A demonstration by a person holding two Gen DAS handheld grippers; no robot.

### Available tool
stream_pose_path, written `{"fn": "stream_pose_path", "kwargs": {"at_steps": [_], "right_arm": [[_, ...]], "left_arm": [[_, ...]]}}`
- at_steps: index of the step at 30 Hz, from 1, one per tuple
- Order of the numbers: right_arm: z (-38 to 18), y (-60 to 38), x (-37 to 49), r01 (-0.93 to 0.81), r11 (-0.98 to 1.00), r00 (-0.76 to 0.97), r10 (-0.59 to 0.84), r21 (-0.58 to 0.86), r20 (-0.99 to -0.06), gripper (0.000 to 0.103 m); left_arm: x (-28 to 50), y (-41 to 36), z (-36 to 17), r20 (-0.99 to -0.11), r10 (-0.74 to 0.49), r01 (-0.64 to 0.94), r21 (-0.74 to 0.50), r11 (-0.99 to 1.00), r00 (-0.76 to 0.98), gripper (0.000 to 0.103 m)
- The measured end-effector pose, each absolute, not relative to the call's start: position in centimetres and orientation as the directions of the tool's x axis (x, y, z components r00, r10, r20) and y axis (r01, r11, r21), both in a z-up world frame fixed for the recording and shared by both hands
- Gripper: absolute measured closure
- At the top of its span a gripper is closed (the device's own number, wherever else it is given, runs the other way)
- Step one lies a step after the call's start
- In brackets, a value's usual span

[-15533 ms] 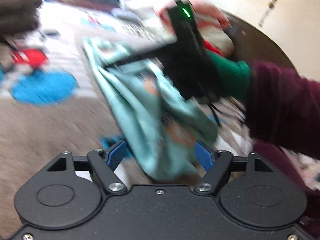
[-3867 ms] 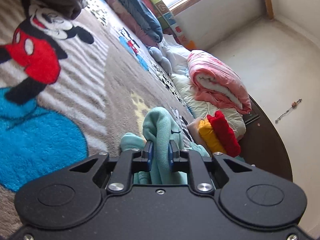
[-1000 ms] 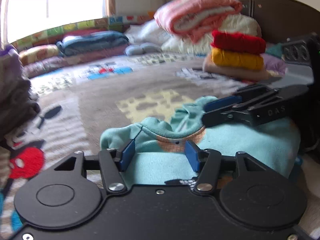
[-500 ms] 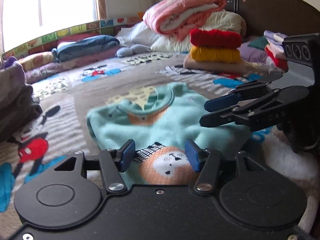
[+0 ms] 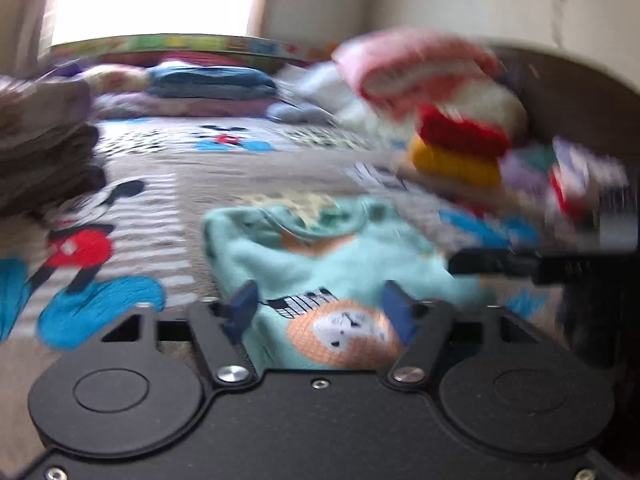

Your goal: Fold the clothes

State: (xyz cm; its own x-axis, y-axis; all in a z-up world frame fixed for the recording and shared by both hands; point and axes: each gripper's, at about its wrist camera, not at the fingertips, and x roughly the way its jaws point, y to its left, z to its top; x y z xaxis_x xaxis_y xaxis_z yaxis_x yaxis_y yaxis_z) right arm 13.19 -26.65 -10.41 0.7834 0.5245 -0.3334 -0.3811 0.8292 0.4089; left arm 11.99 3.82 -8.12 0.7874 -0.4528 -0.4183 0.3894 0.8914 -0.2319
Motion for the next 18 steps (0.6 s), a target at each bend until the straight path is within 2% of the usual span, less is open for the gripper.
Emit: {"fn": "stream_pose_path", "kwargs": {"at_steps": [2,5,9,14,18], "right_arm": [[-11.0,-28.2,13.5,-0.301,0.788,0.786,0.524,0.538,-0.328,0.029],[-12.1,-29.0,14.5,-0.239,0.719,0.763,0.555,0.653,-0.331,0.029],[-13.5,-28.5,16.4,-0.182,0.646,0.72,0.601,0.741,-0.347,0.025],[-14.5,-27.3,18.9,-0.159,0.664,0.697,0.6,0.731,-0.393,0.027],[-14.7,-26.5,20.1,-0.172,0.662,0.691,0.609,0.729,-0.39,0.026]], "left_arm": [[12.3,5.2,-8.4,-0.433,-0.438,0.284,-0.375,0.882,0.788,0.025],[13.2,6.7,-9.6,-0.466,-0.468,0.165,-0.554,0.816,0.751,0.023],[14.5,7.1,-10.3,-0.478,-0.486,0.105,-0.626,0.773,0.732,0.023],[16.5,7.0,-11.7,-0.488,-0.523,0.041,-0.702,0.711,0.699,0.023],[17.6,6.2,-11.8,-0.484,-0.537,0.058,-0.704,0.708,0.691,0.023]]}}
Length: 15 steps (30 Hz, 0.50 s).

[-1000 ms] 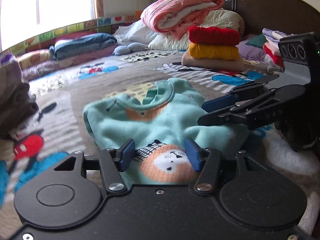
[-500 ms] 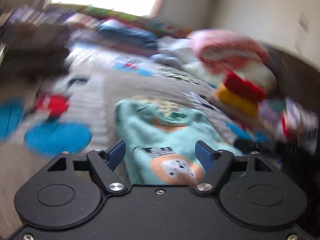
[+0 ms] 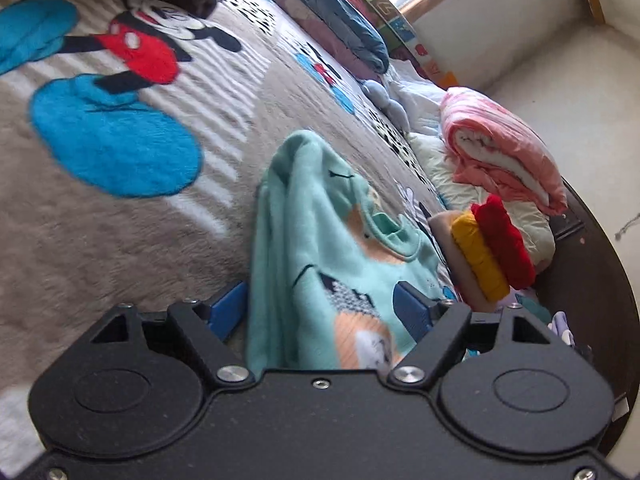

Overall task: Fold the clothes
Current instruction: 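Lift the folded sweatshirt with both grippers and carry it to the clothes pile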

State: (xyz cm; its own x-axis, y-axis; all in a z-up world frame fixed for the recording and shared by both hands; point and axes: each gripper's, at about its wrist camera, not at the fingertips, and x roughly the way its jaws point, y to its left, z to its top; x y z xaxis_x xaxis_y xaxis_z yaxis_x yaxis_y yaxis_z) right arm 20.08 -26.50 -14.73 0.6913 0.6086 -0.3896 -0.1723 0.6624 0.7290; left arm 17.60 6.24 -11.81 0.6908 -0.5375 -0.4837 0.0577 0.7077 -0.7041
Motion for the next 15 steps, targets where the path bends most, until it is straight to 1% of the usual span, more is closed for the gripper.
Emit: {"fn": "stream_pose_path", "kwargs": {"at_steps": [4,6,8,9,10,11,15], "right_arm": [[-14.6,-25.7,20.6,-0.192,0.681,0.692,0.605,0.707,-0.394,0.025],[-14.6,-25.6,20.6,-0.185,0.685,0.697,0.597,0.705,-0.396,0.031],[-14.7,-25.7,20.5,-0.167,0.676,0.704,0.591,0.718,-0.393,0.044],[-14.8,-25.9,20.4,-0.158,0.664,0.705,0.594,0.731,-0.387,0.048],[-14.8,-26.1,20.2,-0.148,0.647,0.706,0.599,0.748,-0.378,0.054],[-14.8,-26.3,19.9,-0.137,0.625,0.708,0.604,0.769,-0.365,0.058],[-14.5,-27.0,17.8,-0.101,0.55,0.722,0.614,0.829,-0.32,0.063]], "left_arm": [[17.9,5.4,-12.0,-0.481,-0.532,0.062,-0.699,0.713,0.697,0.024],[18.0,5.1,-12.1,-0.484,-0.527,0.06,-0.694,0.717,0.699,0.031],[18.0,4.9,-12.2,-0.491,-0.528,0.056,-0.694,0.718,0.693,0.05],[17.8,5.1,-12.3,-0.485,-0.539,0.045,-0.714,0.699,0.688,0.055],[17.6,5.4,-12.3,-0.477,-0.551,0.033,-0.735,0.677,0.684,0.059],[17.2,5.7,-12.4,-0.469,-0.564,0.022,-0.755,0.655,0.68,0.063],[14.8,6.5,-11.8,-0.434,-0.601,-0.009,-0.815,0.579,0.671,0.065]]}}
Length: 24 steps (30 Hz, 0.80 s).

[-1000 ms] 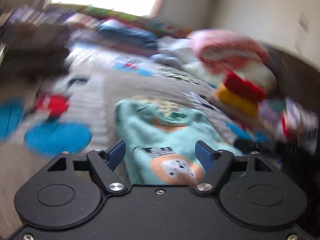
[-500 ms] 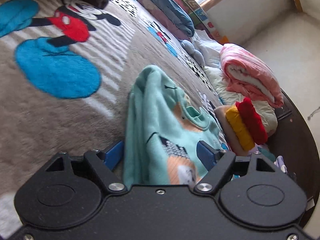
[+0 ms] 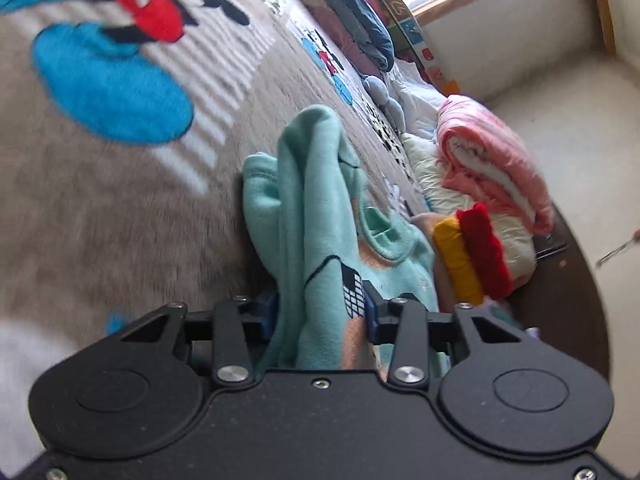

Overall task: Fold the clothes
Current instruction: 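Lift the folded sweatshirt with both grippers and carry it to the clothes pile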

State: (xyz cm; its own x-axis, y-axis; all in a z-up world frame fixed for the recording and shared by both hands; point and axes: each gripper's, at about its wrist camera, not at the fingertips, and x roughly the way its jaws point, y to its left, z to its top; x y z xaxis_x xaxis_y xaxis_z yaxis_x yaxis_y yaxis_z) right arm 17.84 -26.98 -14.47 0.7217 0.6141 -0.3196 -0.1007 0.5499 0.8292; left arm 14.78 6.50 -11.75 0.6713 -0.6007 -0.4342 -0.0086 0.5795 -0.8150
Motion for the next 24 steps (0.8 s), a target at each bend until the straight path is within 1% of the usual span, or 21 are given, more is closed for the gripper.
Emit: {"fn": "stream_pose_path", "kwargs": {"at_steps": [2,4,5,6,7,8,9,11,12,15,16,17,18,20,22,24], "right_arm": [[-13.5,-27.2,16.1,-0.113,0.541,0.725,0.618,0.834,-0.303,0.064],[-12.7,-27.8,13.9,-0.096,0.538,0.725,0.614,0.838,-0.312,0.064],[-12.5,-28.1,12.7,-0.079,0.533,0.722,0.613,0.842,-0.32,0.062],[-12.3,-28.4,11.5,-0.062,0.528,0.719,0.612,0.847,-0.329,0.058],[-12.4,-28.5,10.6,-0.05,0.547,0.712,0.607,0.836,-0.354,0.047],[-12.6,-28.5,9.9,-0.05,0.574,0.703,0.601,0.817,-0.38,0.031],[-13.1,-28.6,9.4,-0.045,0.595,0.707,0.587,0.802,-0.396,0.025],[-13.6,-28.6,8.8,-0.048,0.63,0.711,0.567,0.775,-0.417,0.025],[-13.7,-28.4,8.7,-0.06,0.645,0.708,0.565,0.762,-0.423,0.025],[-13.9,-27.4,8.6,-0.102,0.68,0.695,0.571,0.726,-0.437,0.024],[-13.9,-27.0,8.6,-0.117,0.69,0.689,0.574,0.714,-0.442,0.024],[-14.2,-26.7,8.4,-0.131,0.692,0.692,0.576,0.71,-0.434,0.031],[-14.3,-26.9,8.2,-0.134,0.679,0.698,0.582,0.722,-0.418,0.038],[-14.5,-27.4,7.8,-0.137,0.646,0.709,0.593,0.75,-0.381,0.059],[-14.6,-27.8,7.3,-0.141,0.613,0.72,0.603,0.777,-0.344,0.062],[-13.6,-28.9,6.7,-0.161,0.584,0.742,0.603,0.796,-0.292,0.064]], "left_arm": [[13.1,6.7,-11.1,-0.409,-0.619,-0.009,-0.839,0.545,0.67,0.066],[11.2,6.8,-10.9,-0.394,-0.639,-0.024,-0.862,0.506,0.66,0.066],[10.3,6.7,-11.2,-0.413,-0.637,-0.042,-0.857,0.513,0.652,0.065],[9.4,6.6,-11.5,-0.437,-0.63,-0.06,-0.848,0.527,0.642,0.062],[8.8,6.4,-11.6,-0.468,-0.613,-0.053,-0.819,0.571,0.637,0.05],[8.4,6.1,-11.7,-0.501,-0.59,-0.039,-0.782,0.622,0.633,0.047],[7.9,5.8,-11.7,-0.533,-0.566,-0.023,-0.741,0.671,0.629,0.046],[7.6,5.5,-11.1,-0.547,-0.54,-0.003,-0.704,0.71,0.64,0.037],[7.4,5.5,-11.2,-0.546,-0.536,0.001,-0.7,0.714,0.644,0.035],[7.1,5.4,-12.0,-0.536,-0.536,0.014,-0.699,0.715,0.652,0.035],[7.2,5.3,-12.1,-0.53,-0.546,0.021,-0.705,0.709,0.649,0.038],[7.3,5.1,-12.2,-0.523,-0.557,0.026,-0.714,0.7,0.645,0.05],[7.4,5.1,-12.2,-0.505,-0.575,0.029,-0.735,0.678,0.644,0.059],[7.5,5.0,-12.4,-0.461,-0.613,0.032,-0.782,0.622,0.642,0.064],[7.4,5.1,-11.8,-0.416,-0.645,0.049,-0.816,0.575,0.641,0.067],[7.3,4.8,-10.8,-0.363,-0.677,0.082,-0.844,0.53,0.641,0.067]]}}
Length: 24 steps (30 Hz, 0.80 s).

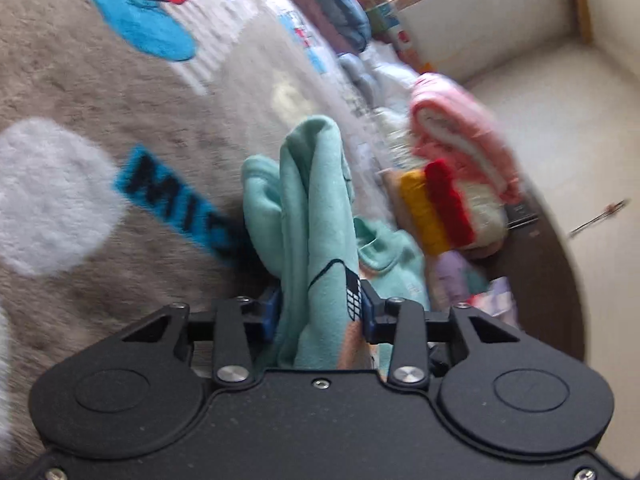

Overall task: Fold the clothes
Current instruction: 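Lift the folded sweatshirt with both grippers and carry it to the clothes pile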

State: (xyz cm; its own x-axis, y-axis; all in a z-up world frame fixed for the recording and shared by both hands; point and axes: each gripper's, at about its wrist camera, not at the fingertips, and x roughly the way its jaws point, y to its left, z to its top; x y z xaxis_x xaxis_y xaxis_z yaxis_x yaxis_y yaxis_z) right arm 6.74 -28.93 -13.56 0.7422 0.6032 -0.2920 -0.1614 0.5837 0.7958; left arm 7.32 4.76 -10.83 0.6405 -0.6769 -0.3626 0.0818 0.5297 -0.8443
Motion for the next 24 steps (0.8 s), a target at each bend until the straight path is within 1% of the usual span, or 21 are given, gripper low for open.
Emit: {"fn": "stream_pose_path", "kwargs": {"at_steps": [2,5,9,13,18,22,24], "right_arm": [[-12.2,-30.3,6.1,-0.187,0.555,0.766,0.599,0.81,-0.233,0.064],[-9.3,-33.2,4.9,-0.212,0.538,0.821,0.551,0.816,-0.15,0.064],[-4.7,-38.6,3.0,-0.217,0.545,0.902,0.428,0.81,-0.047,0.064],[-0.7,-45.1,1.0,-0.198,0.573,0.961,0.273,0.795,0.043,0.064],[2.1,-53.6,-1.3,-0.144,0.598,0.99,0.088,0.788,0.114,0.064],[2.8,-59.1,-2.7,-0.089,0.618,0.989,-0.038,0.781,0.143,0.064],[2.8,-61.4,-2.7,-0.053,0.621,0.985,-0.095,0.782,0.142,0.064]], "left_arm": [[7.7,3.6,-9.4,-0.321,-0.707,0.128,-0.855,0.503,0.631,0.067],[9.1,0.6,-6.9,-0.25,-0.768,0.207,-0.873,0.442,0.589,0.067],[12.5,-5.5,-2.9,-0.152,-0.86,0.33,-0.88,0.343,0.487,0.067],[16.4,-14.0,1.1,-0.071,-0.933,0.44,-0.867,0.233,0.352,0.067],[20.0,-24.7,3.8,-0.023,-0.984,0.502,-0.858,0.111,0.178,0.067],[22.1,-32.3,4.7,0.017,-0.997,0.502,-0.865,0.023,0.075,0.067],[23.1,-35.4,4.3,0.012,-0.999,0.486,-0.874,0.008,0.038,0.067]]}}
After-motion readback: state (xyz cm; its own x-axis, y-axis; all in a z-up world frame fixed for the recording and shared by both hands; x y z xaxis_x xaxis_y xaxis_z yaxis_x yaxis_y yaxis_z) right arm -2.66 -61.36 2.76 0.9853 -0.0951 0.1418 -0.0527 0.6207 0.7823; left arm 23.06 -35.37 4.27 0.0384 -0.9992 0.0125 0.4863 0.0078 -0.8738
